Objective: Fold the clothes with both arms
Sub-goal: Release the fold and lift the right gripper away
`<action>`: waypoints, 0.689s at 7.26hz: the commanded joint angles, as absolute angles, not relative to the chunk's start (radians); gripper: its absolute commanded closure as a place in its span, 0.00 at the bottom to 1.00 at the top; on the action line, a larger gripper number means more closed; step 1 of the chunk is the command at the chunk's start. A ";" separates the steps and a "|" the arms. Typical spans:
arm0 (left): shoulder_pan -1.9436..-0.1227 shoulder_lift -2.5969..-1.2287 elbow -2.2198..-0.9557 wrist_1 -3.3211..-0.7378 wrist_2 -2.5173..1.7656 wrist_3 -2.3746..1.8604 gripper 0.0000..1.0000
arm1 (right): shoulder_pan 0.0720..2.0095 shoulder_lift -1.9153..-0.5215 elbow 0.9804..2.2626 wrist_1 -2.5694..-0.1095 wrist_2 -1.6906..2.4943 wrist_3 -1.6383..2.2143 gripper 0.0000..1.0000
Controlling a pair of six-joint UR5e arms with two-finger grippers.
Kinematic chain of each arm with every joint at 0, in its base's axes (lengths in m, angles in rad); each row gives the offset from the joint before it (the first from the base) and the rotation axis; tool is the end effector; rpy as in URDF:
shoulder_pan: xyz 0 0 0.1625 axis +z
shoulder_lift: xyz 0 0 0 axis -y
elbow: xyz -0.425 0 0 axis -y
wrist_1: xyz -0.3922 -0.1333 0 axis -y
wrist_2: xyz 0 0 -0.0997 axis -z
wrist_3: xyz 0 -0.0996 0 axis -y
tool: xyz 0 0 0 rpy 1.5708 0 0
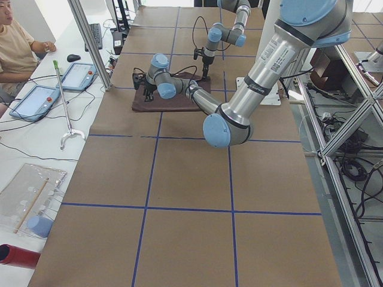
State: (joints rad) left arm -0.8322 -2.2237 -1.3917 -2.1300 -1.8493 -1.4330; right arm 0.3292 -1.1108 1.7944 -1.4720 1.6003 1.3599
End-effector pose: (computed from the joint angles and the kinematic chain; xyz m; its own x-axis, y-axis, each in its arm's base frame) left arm 0.4202 -0.6188 0.2846 0.4174 -0.2623 -0.8700 0.4994 0.8661 -0.0215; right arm -0.5575 -0.3282 0.2959 0.7198 0.0248 0.6937 -0.1563 0.9795 0.1271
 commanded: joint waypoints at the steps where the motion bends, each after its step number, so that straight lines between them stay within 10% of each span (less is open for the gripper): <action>1: -0.833 -2.217 -1.413 -2.131 -1.885 -1.436 0.50 | 0.350 -1.228 1.880 -1.476 1.611 1.242 0.00; 5: -0.834 -2.217 -1.428 -2.129 -1.887 -1.443 0.50 | 0.386 -1.177 1.877 -1.482 1.608 1.242 0.00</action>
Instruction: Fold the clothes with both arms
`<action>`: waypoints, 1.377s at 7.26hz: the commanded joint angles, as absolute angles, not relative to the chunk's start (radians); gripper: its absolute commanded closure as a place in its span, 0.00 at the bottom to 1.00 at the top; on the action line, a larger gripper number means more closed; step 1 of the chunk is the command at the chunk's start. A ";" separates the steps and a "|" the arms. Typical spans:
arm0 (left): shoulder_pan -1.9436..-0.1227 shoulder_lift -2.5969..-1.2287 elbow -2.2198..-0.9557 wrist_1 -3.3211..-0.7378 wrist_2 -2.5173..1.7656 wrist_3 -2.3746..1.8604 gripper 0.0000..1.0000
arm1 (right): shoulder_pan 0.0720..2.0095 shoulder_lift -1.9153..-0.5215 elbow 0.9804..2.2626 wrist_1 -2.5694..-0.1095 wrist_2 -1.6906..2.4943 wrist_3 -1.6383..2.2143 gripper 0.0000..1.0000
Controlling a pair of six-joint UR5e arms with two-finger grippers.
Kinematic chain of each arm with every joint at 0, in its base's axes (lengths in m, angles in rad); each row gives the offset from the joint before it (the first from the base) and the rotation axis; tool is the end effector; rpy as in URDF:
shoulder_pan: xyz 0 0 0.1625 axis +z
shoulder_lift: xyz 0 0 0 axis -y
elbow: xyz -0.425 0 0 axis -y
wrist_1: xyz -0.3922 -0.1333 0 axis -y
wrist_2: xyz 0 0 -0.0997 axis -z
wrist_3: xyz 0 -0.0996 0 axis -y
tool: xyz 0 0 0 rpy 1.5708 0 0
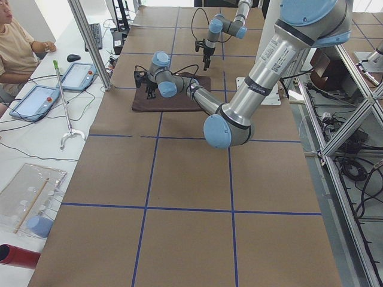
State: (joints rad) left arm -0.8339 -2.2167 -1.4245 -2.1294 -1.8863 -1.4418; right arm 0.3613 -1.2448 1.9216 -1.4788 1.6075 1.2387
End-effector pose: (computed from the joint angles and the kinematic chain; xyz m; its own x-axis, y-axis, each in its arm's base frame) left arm 0.4157 -0.6105 0.2735 0.3940 -0.2522 -0.8838 0.4756 0.8788 -0.0388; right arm -0.4993 -0.3273 0.3217 0.7430 -0.0675 0.6659 -0.0922 0.9751 0.2017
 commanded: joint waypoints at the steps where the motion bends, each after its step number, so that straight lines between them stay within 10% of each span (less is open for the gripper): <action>1: -0.836 -2.215 -1.433 -2.128 -1.887 -1.443 0.50 | 0.411 -1.092 1.788 -1.483 1.608 1.241 0.00; 6: -0.838 -2.195 -1.483 -2.118 -1.902 -1.445 0.50 | 0.509 -0.919 1.501 -1.467 1.612 1.174 0.00; 10: -0.841 -2.194 -1.508 -2.115 -1.922 -1.445 0.50 | 0.569 -0.957 1.599 -1.495 1.725 1.121 0.05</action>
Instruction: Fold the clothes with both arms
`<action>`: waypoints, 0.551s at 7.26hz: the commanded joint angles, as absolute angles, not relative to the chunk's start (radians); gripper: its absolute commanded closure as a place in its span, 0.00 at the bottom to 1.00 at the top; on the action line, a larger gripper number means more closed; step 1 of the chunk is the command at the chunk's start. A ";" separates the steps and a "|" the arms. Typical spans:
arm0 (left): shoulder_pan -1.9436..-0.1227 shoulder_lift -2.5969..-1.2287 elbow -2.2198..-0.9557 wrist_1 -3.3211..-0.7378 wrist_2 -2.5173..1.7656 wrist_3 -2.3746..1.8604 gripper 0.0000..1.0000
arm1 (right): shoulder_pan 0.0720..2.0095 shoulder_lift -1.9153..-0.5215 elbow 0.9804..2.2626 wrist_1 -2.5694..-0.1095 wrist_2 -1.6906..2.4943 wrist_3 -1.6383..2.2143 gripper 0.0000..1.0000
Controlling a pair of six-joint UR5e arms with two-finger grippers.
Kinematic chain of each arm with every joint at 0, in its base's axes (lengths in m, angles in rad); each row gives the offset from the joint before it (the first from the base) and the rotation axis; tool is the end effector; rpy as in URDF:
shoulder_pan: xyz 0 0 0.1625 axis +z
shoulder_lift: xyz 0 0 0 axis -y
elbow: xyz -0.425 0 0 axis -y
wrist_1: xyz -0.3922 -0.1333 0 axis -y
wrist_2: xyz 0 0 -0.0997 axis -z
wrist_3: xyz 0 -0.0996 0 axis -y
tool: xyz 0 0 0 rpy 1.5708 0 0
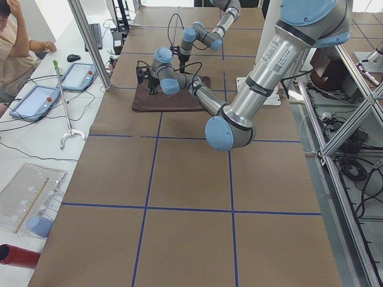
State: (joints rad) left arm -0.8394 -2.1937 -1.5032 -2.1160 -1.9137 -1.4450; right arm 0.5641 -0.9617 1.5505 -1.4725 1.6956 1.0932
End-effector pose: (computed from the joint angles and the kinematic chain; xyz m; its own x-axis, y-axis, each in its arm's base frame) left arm 0.3999 -0.5951 0.2545 0.3631 -0.2277 -0.9035 0.4588 0.8877 -0.0393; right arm -0.5346 -0.4813 0.3064 0.7934 -0.0377 0.6076 -0.1116 0.9722 0.2061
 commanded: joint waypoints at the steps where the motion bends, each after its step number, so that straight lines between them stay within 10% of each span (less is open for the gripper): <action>1: -0.841 -2.192 -1.514 -2.115 -1.924 -1.445 0.50 | 0.562 -0.960 1.641 -1.491 1.727 1.273 0.17; 4: -0.841 -2.171 -1.522 -2.115 -1.924 -1.445 0.50 | 0.436 -0.971 1.706 -1.486 1.713 1.818 0.29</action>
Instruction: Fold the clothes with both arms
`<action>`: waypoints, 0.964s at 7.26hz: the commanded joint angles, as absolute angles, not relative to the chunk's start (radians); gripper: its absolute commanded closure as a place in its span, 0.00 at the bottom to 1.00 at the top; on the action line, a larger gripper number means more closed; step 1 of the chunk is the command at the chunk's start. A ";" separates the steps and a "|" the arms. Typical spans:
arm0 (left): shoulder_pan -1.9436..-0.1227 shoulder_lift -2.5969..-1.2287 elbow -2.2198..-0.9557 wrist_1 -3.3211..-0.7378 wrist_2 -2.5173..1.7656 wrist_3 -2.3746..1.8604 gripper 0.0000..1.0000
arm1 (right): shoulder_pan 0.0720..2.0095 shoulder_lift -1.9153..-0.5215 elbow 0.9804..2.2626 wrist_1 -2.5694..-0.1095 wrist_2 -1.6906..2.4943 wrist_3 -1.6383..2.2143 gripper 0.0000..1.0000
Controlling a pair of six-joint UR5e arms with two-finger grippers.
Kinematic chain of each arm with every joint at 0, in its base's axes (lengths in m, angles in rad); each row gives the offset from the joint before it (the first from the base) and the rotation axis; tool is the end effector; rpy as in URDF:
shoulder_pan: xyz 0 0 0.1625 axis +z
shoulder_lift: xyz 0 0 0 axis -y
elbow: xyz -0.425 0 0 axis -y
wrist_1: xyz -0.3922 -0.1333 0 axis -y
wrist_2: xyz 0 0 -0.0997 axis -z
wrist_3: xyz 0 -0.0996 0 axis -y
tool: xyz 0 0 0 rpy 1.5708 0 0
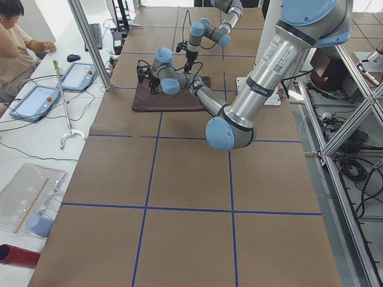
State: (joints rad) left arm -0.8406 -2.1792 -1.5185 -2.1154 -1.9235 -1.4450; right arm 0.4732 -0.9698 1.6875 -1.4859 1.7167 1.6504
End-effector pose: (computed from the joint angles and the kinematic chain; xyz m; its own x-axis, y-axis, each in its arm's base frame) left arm 0.3962 -0.5909 0.2577 0.3617 -0.2275 -0.9041 0.4520 0.8910 -0.0434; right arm -0.5475 -0.4138 0.2519 0.5881 0.3895 0.7089 -0.4059 0.9002 -0.1579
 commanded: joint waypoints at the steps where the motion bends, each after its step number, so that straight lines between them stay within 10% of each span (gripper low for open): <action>1: -0.841 -2.171 -1.522 -2.115 -1.924 -1.445 0.50 | 0.402 -0.985 1.715 -1.486 1.709 1.877 0.29; 7: -0.839 -2.169 -1.522 -2.115 -1.921 -1.445 0.49 | 0.354 -1.022 1.721 -1.491 1.690 1.925 0.27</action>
